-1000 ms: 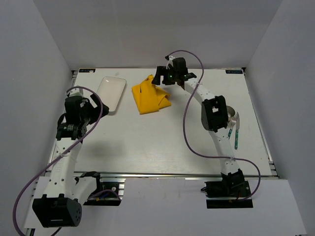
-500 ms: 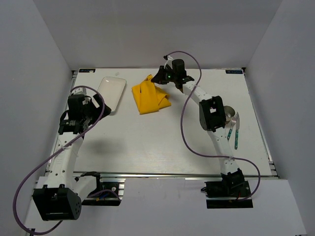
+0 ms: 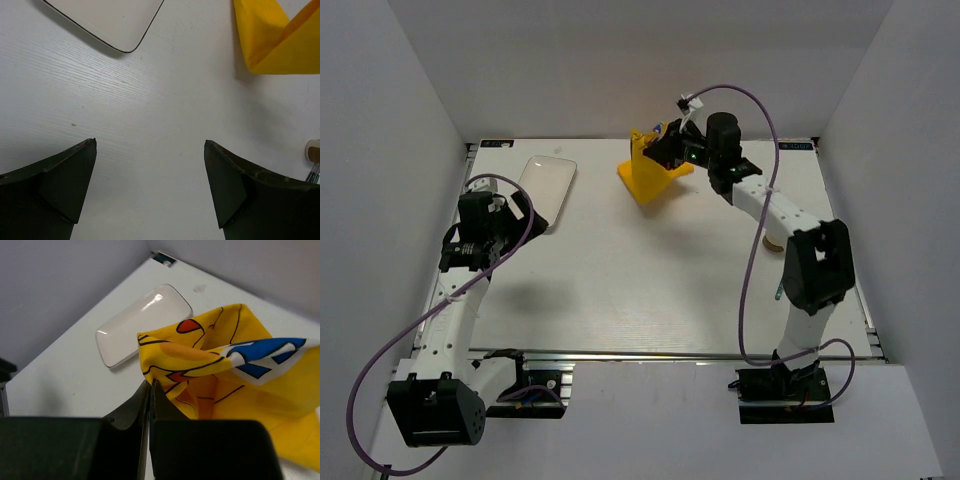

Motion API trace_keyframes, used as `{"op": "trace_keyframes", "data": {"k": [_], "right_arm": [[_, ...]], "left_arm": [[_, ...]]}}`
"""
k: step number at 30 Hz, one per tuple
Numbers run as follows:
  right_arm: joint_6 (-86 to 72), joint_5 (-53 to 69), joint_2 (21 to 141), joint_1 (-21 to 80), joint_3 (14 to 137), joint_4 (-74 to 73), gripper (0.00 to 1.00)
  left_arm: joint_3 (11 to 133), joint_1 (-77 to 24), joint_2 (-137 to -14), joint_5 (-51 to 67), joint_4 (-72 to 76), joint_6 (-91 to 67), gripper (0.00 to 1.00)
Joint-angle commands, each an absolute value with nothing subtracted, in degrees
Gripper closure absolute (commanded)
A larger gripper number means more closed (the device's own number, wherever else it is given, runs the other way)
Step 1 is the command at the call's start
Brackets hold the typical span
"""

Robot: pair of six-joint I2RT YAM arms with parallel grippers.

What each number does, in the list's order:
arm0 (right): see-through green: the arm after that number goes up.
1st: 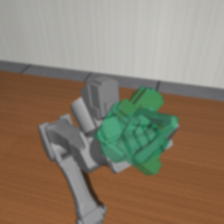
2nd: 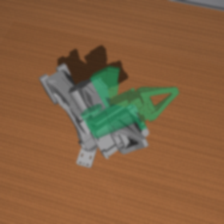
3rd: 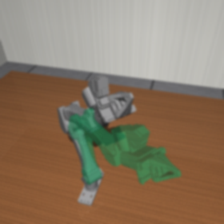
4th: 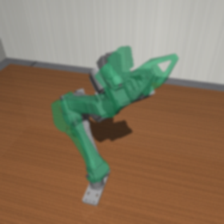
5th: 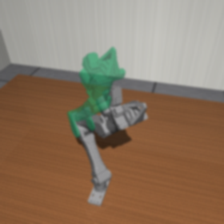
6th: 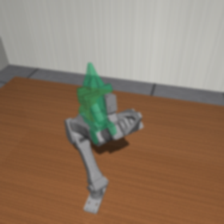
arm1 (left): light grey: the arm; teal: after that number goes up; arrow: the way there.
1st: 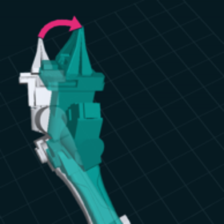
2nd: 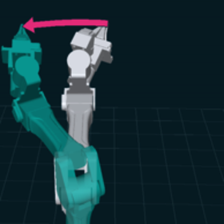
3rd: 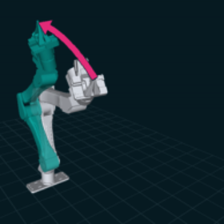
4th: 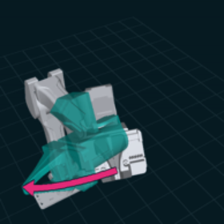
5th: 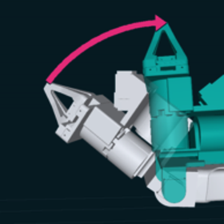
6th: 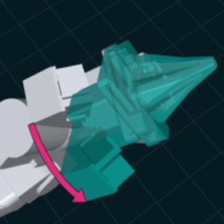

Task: Set the dinner table for one person

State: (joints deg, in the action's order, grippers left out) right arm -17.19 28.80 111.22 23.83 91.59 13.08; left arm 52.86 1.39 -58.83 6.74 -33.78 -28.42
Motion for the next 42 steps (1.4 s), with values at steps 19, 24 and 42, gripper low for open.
{"op": "trace_keyframes", "data": {"k": [19,24,42], "right_arm": [[-24.17,11.20,56.10,45.53,18.80,31.06,0.11],[-19.69,0.81,66.06,46.57,35.73,11.99,0.11],[6.23,-20.12,131.10,63.81,111.96,-19.42,0.11]], "left_arm": [[52.30,1.67,-56.77,10.28,-31.82,-30.49,0.02],[51.68,0.36,-59.50,9.58,-32.34,-33.48,0.02],[64.42,0.53,-45.62,-34.01,-63.98,-53.97,0.02]]}}
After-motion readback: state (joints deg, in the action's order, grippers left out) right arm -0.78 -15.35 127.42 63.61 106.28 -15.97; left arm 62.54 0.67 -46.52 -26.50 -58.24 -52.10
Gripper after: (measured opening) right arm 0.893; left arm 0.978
